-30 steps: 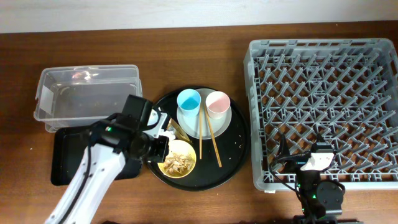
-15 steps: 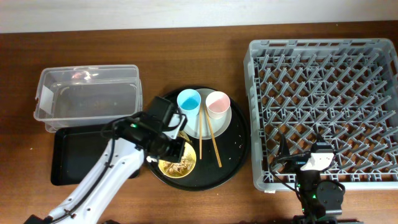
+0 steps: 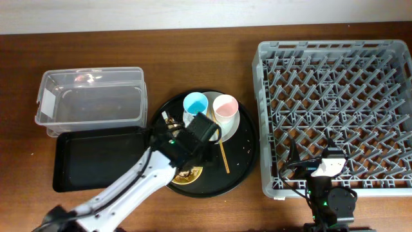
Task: Sort waste into correct bins and load items into the dishwasher rack
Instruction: 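Reach the left gripper to the yellow plate and grasp its rim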
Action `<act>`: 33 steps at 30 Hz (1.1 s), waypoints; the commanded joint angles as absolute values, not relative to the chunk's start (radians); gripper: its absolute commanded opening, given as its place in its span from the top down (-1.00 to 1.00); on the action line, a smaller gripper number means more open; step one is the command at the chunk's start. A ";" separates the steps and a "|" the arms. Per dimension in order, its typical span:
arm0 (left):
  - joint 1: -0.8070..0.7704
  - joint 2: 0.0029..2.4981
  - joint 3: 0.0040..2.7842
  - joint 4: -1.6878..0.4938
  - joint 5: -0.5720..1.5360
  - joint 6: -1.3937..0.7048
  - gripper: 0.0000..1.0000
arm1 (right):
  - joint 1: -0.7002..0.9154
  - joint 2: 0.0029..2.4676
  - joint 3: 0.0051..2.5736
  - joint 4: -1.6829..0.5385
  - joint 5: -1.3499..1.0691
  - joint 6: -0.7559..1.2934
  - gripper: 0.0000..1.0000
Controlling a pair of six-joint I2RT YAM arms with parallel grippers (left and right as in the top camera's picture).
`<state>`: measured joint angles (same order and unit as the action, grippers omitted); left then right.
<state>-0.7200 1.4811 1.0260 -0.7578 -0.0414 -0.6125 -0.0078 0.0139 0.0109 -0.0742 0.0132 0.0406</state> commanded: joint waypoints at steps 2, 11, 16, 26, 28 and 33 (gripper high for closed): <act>-0.729 1.580 1.014 -0.734 -0.080 -0.665 0.40 | -0.014 0.006 0.006 -0.080 0.012 0.034 -0.97; -0.729 1.679 1.014 -0.684 -0.081 -0.670 0.41 | -0.014 0.006 0.006 -0.080 0.012 0.034 -0.97; -0.729 1.683 1.014 -0.680 -0.132 -0.670 0.42 | -0.014 0.006 0.006 -0.080 0.012 0.034 -0.97; -0.729 1.705 1.014 -0.680 -0.128 -0.670 0.57 | -0.014 0.006 0.006 -0.080 0.012 0.034 -0.97; -0.729 1.707 1.014 -0.681 -0.127 -0.670 0.59 | -0.014 0.006 0.006 -0.080 0.012 0.034 -0.97; -0.731 1.707 1.014 -0.681 -0.110 -0.670 0.87 | -0.014 0.006 0.006 -0.080 0.012 0.034 -0.97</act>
